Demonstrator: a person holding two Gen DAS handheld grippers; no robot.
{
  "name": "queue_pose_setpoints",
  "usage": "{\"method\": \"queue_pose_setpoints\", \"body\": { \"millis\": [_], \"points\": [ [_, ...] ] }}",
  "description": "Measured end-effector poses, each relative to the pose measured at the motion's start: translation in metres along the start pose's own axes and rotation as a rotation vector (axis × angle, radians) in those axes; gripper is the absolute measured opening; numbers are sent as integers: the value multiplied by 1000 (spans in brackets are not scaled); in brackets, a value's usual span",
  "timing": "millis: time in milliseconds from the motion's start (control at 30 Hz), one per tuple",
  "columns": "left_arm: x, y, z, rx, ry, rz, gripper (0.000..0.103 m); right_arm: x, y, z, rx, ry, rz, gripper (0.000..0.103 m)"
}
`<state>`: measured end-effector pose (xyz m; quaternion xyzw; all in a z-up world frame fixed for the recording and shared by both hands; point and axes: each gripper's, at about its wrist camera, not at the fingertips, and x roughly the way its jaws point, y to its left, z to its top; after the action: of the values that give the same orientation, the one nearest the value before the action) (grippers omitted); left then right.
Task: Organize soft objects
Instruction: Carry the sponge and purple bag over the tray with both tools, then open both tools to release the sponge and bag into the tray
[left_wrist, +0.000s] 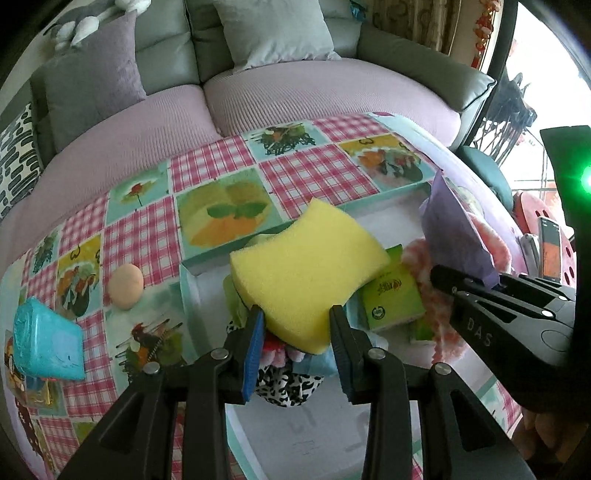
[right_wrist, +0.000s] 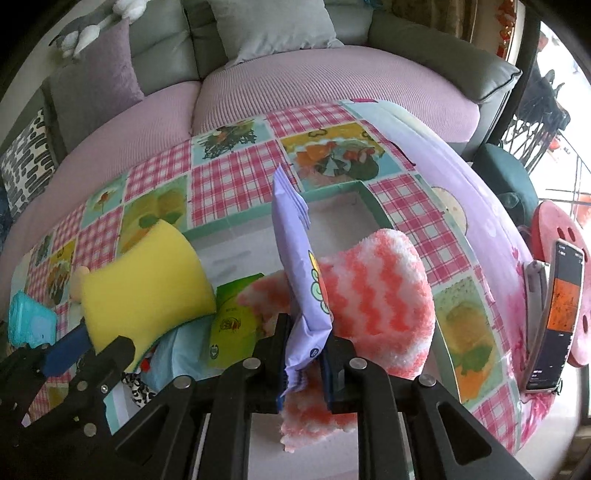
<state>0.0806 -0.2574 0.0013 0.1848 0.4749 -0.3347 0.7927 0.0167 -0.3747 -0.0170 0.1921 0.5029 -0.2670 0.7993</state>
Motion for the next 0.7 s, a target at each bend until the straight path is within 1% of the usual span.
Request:
{"method": "queue_pose_setpoints", "body": {
  "millis": [133,267,333,400,533,600,667,700],
  "points": [
    [-7,2,2,-2,7,-28,40,-4,1,0,-7,-3,-6,18],
    [-11,5,3,-12,27,-40,41,-13,-1,0,-8,-22,-17,22],
    [-16,7,3,-11,20,-41,43,-17,-1,0,-8,-31,-20,25],
    [-21,7,4,-9,9,-34,48,-19,-2,0,-8,-36,-25,26],
    [-31,11,5,-13,-9,-38,49,-25,-3,1,-9,-43,-25,26],
    [-37,13,6,-18,-20,-36,49,-31,-3,1,-9,-56,-19,30],
    [-44,18,6,-25,-39,-29,49,-38,-3,2,-12,-73,-19,47],
    [-47,21,7,-33,-49,-23,49,-42,-2,2,-17,-87,-23,48]
  ]
}}
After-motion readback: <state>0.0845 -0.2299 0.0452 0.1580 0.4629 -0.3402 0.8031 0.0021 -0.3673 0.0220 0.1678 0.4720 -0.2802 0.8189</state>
